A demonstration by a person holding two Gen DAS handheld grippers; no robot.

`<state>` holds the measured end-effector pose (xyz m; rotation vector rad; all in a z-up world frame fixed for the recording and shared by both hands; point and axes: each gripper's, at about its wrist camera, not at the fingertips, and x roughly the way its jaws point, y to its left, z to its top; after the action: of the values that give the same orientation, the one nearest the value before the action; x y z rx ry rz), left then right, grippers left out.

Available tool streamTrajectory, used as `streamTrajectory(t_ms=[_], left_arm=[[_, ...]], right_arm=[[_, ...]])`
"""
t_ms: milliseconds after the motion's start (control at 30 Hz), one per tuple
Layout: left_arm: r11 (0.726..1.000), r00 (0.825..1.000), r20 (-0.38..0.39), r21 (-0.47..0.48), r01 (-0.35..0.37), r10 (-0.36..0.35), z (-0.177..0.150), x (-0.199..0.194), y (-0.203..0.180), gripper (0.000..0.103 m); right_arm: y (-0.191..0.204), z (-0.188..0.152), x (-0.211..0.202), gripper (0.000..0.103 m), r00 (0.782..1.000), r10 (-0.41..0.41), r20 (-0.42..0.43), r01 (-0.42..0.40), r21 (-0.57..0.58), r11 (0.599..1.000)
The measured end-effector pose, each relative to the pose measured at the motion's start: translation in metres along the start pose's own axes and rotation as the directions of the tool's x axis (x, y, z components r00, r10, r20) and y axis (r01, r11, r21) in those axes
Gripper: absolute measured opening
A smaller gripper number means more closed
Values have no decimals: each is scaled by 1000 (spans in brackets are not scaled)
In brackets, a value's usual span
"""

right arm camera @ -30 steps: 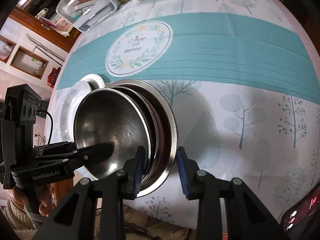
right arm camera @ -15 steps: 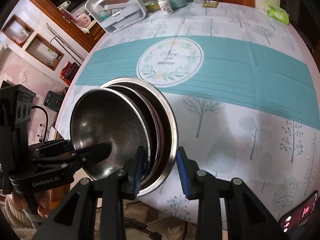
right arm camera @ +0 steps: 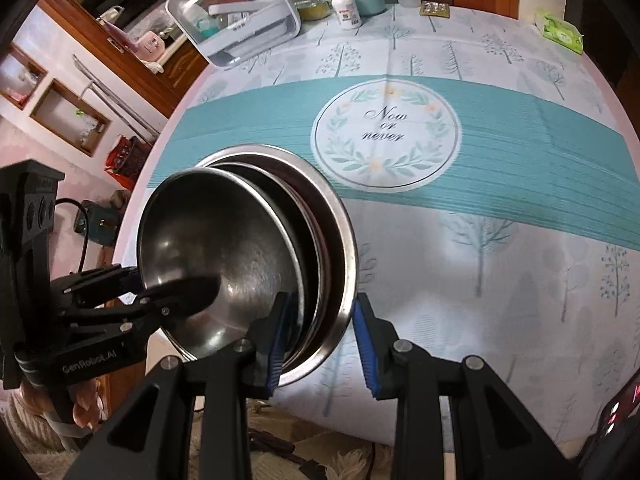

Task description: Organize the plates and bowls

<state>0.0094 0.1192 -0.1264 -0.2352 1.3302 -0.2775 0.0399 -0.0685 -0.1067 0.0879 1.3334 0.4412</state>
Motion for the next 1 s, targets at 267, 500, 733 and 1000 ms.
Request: streamTrajectory(t_ms=[267,500,733,1000], left_arm=[[997,995,-96,71,28,-21,3,18,48,40],[995,990,-137,85,43,-31,5,29,70,41],[997,985,-165,54,55,-45,6,32,88,42],[998,986,-164,33,50,-44,7,38,90,43]], right_arm=[[27,-5,40,32,998,-34,-47,39,118,992],[43,-3,61,32,995,-67,-79,79,151,985],[48,5,76,32,992,-76,-104,91,153,984],[44,9,80,32,992,-75,-106,89,137,987]])
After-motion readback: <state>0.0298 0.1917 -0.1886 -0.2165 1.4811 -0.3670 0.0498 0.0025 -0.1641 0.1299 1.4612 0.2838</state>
